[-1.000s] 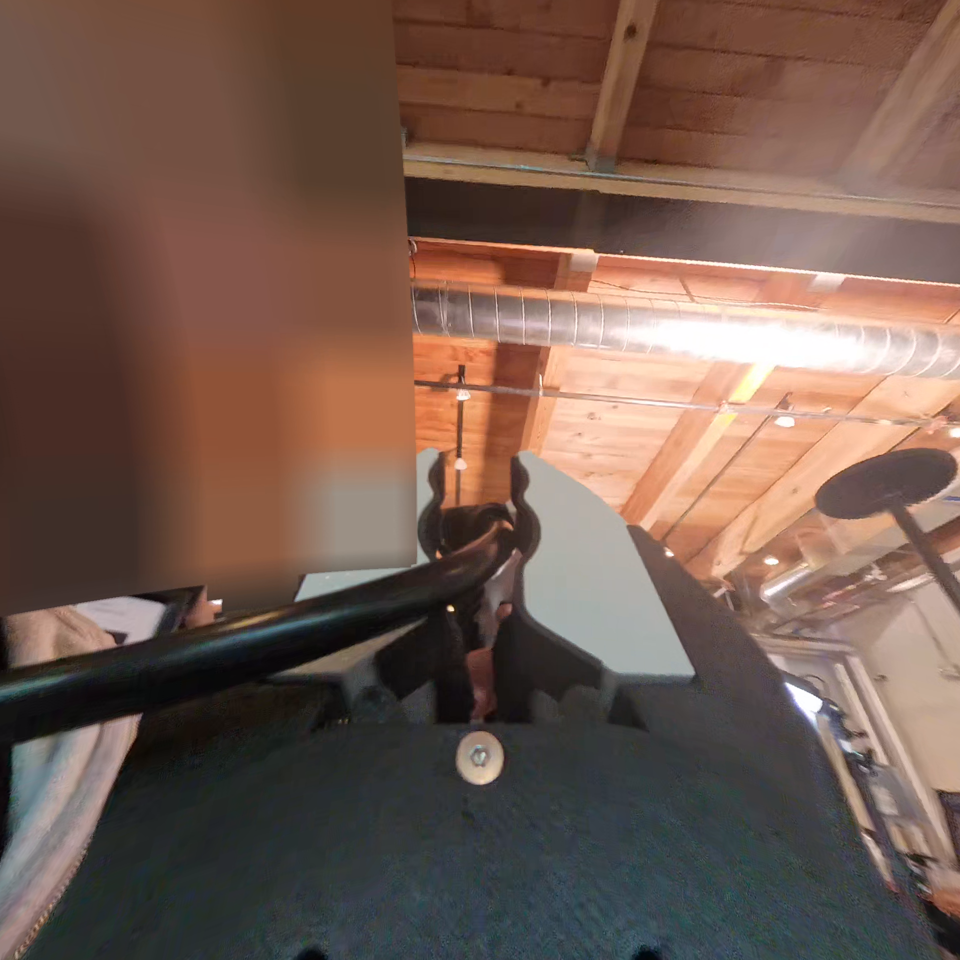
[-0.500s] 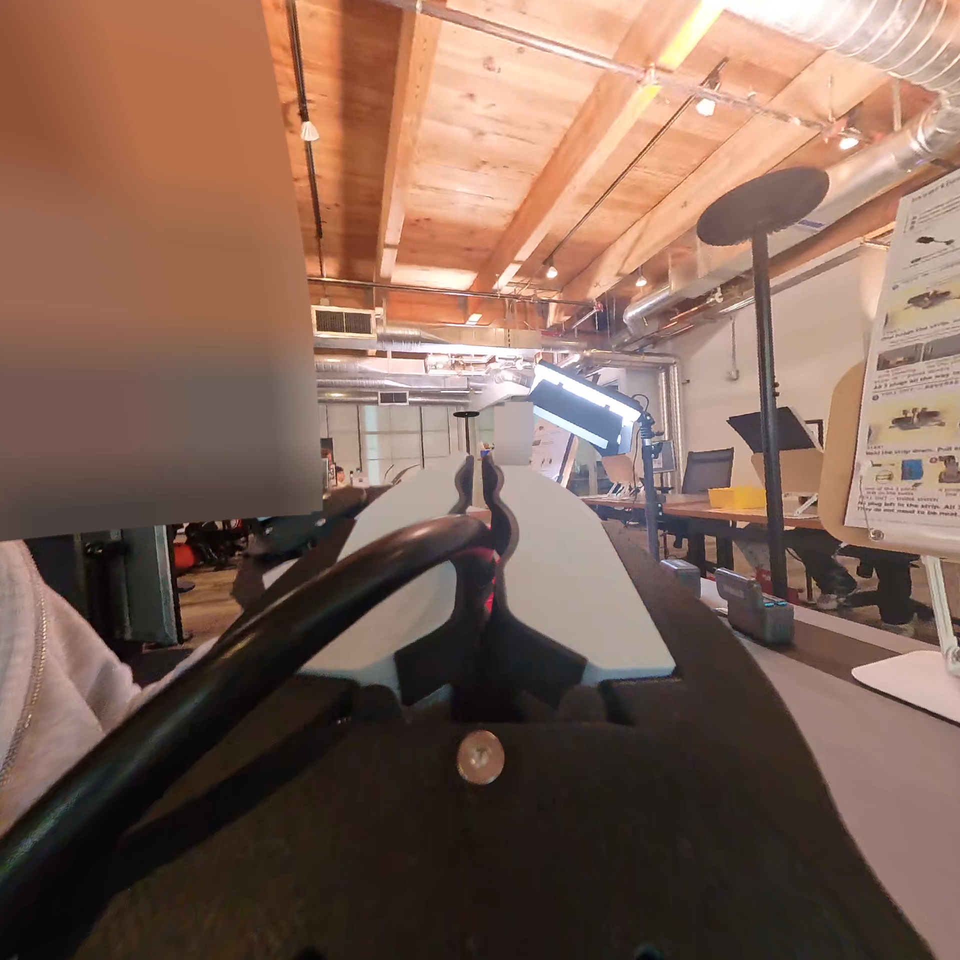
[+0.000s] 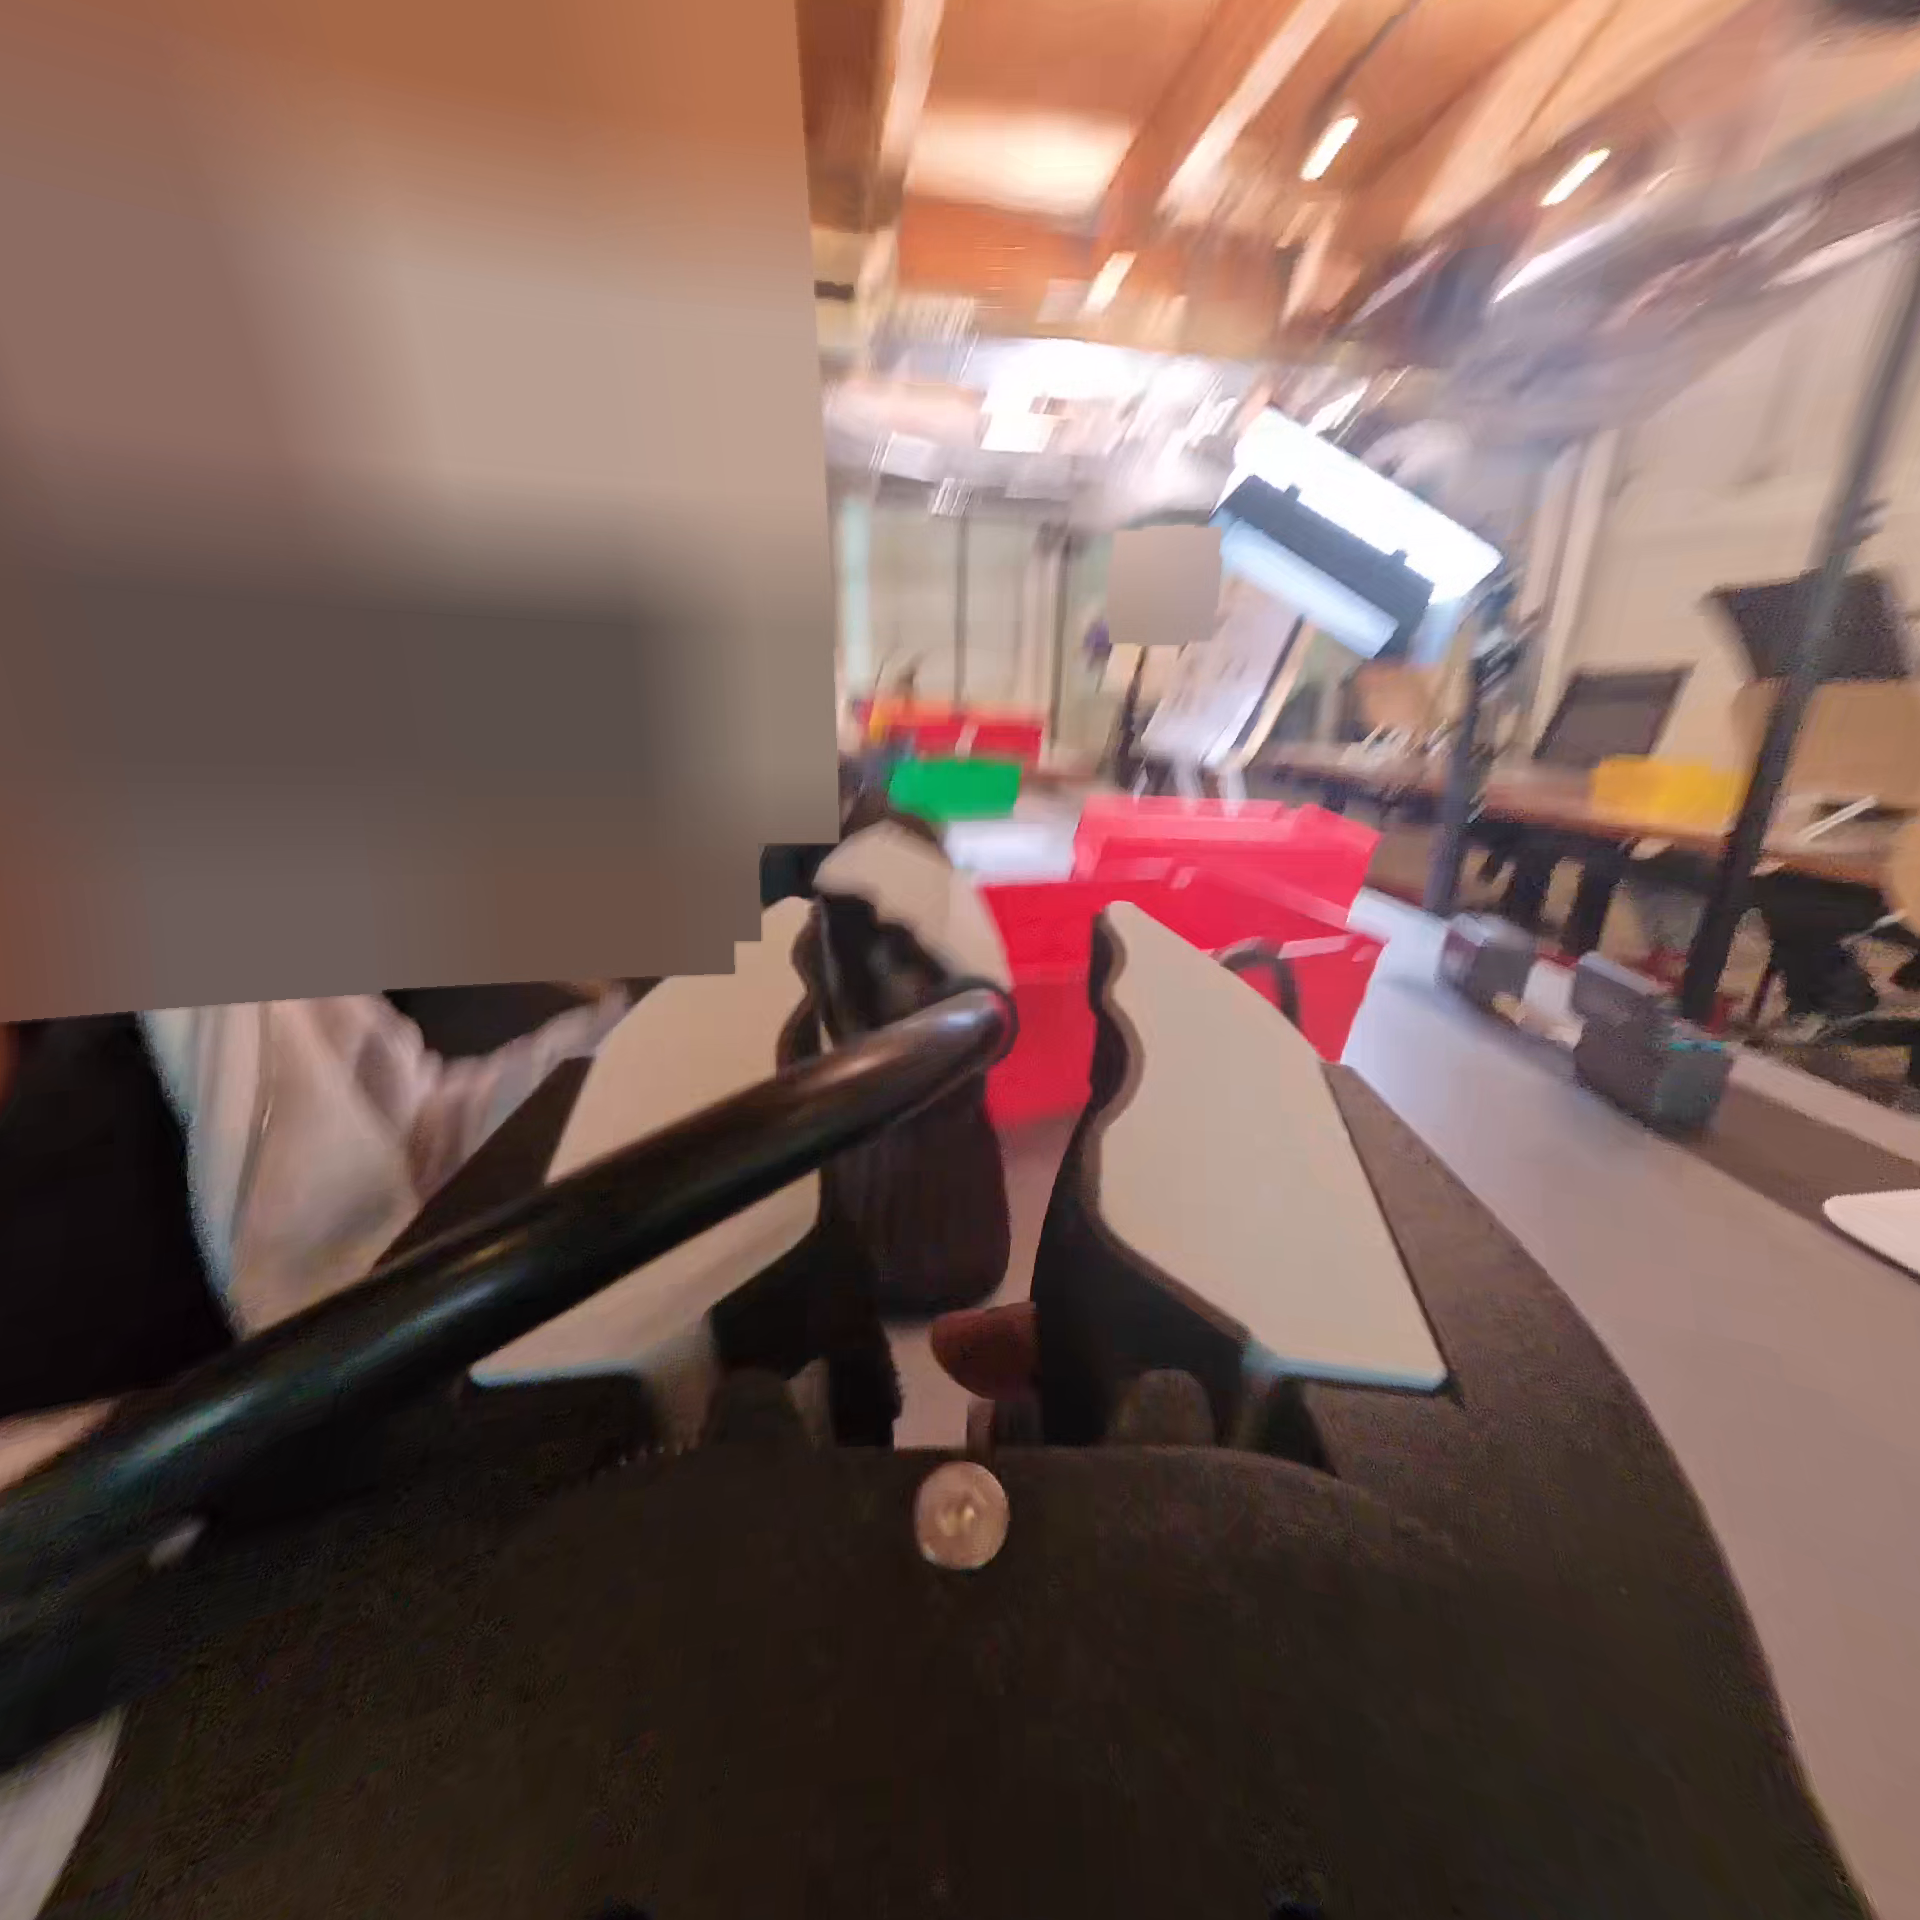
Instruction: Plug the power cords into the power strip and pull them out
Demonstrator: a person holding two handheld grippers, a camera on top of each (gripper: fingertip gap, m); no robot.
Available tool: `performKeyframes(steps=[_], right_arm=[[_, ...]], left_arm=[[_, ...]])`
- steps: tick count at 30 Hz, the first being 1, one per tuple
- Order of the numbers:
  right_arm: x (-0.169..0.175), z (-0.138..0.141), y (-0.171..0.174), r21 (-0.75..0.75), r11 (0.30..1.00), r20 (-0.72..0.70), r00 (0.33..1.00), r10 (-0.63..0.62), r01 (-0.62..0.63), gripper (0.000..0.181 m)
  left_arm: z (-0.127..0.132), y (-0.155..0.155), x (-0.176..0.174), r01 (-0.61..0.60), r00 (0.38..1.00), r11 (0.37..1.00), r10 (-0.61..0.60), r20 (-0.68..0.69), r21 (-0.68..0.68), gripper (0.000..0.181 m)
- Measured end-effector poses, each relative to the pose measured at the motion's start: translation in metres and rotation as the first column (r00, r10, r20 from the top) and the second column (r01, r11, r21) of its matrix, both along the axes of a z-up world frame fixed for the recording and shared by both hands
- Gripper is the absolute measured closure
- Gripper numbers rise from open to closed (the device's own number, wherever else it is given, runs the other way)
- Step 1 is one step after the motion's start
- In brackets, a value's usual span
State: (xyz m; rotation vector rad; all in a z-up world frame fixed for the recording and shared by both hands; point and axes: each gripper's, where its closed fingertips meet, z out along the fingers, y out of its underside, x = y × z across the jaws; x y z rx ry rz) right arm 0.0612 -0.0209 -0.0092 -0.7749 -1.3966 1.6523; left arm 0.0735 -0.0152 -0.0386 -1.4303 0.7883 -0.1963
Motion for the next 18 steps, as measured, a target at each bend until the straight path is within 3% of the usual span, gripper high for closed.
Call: performKeyframes(steps=[3,6,9,12,16,18], right_arm=[[0.007,-0.013,-0.009,0.208,0.978,0.072,0.997,0.019,-0.034,0.139],[0.009,-0.017,-0.01,0.296,0.954,0.106,0.994,0.022,-0.053,0.157],[0.005,-0.024,-0.011,0.322,0.944,0.153,0.988,0.028,-0.077,0.142],[0.005,-0.031,-0.019,0.322,0.936,0.191,0.978,0.082,-0.141,0.157],[0.003,-0.033,-0.02,0.312,0.939,0.178,0.979,0.094,-0.147,0.157],[0.002,-0.036,-0.019,0.307,0.942,0.172,0.981,0.086,-0.137,0.158]], left_arm=[[-0.001,-0.01,0.0,0.087,0.995,0.994,-0.084,0.054,-0.06,0.155],[-0.001,-0.015,-0.001,0.13,0.988,0.988,-0.122,0.096,-0.081,0.155],[-0.007,-0.017,0.0,0.144,0.988,0.984,-0.136,0.078,-0.105,0.155],[-0.008,-0.019,0.0,0.154,0.987,0.982,-0.147,0.066,-0.11,0.155],[-0.01,-0.02,0.0,0.144,0.989,0.983,-0.139,0.056,-0.118,0.154],[-0.013,-0.021,-0.002,0.144,0.989,0.981,-0.137,0.063,-0.126,0.146]])
